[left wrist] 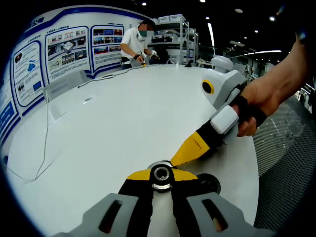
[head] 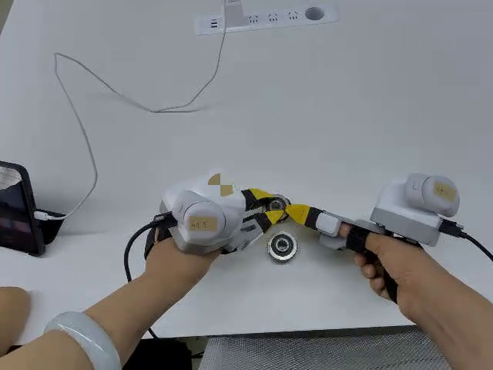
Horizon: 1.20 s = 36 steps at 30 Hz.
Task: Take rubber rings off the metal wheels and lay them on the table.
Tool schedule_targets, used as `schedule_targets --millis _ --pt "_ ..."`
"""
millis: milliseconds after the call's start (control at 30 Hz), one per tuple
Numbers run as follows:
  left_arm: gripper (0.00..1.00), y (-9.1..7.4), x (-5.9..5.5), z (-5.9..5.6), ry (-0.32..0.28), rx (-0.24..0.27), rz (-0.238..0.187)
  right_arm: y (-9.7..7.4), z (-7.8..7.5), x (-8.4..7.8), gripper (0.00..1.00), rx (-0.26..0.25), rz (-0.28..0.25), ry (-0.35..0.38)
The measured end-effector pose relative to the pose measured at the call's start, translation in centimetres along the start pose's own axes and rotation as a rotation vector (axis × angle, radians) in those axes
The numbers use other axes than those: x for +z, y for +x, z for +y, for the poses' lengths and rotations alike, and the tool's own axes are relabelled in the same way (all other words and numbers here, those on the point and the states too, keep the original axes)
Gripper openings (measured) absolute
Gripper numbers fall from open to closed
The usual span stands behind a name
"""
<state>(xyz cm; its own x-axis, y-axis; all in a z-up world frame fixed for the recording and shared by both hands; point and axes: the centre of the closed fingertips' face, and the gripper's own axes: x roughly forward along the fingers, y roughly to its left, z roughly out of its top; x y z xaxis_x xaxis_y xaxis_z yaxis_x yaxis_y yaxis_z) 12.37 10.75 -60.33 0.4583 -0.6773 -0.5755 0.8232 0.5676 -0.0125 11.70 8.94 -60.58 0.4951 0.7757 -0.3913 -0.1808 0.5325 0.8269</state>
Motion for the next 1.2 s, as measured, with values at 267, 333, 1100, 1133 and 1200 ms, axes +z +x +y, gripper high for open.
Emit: schedule_targets --millis 267,333,1100,1133,1200 --pt "0.14 0.0 0.02 -0.01 -0.002 -0.001 0.002 0.08 -0.02 0.02 0.07 -0.012 0.004 -0.01" --pt "0.14 0.0 0.02 -0.02 -0.002 0.0 0.003 0.05 -0.06 -0.02 0.06 -0.022 0.008 -0.029" --pt "0.14 -0.01 0.06 -0.03 -0.004 -0.001 0.004 0.02 -0.03 0.28 0.01 -0.044 0.009 -0.082" --pt "0.14 -0.01 0.06 -0.03 -0.004 -0.001 0.004 0.02 -0.02 0.3 0.01 -0.044 0.009 -0.083" --pt "0.14 0.01 0.04 -0.01 -0.005 -0.002 0.004 0.07 0.03 0.32 0.01 -0.043 0.009 -0.085"
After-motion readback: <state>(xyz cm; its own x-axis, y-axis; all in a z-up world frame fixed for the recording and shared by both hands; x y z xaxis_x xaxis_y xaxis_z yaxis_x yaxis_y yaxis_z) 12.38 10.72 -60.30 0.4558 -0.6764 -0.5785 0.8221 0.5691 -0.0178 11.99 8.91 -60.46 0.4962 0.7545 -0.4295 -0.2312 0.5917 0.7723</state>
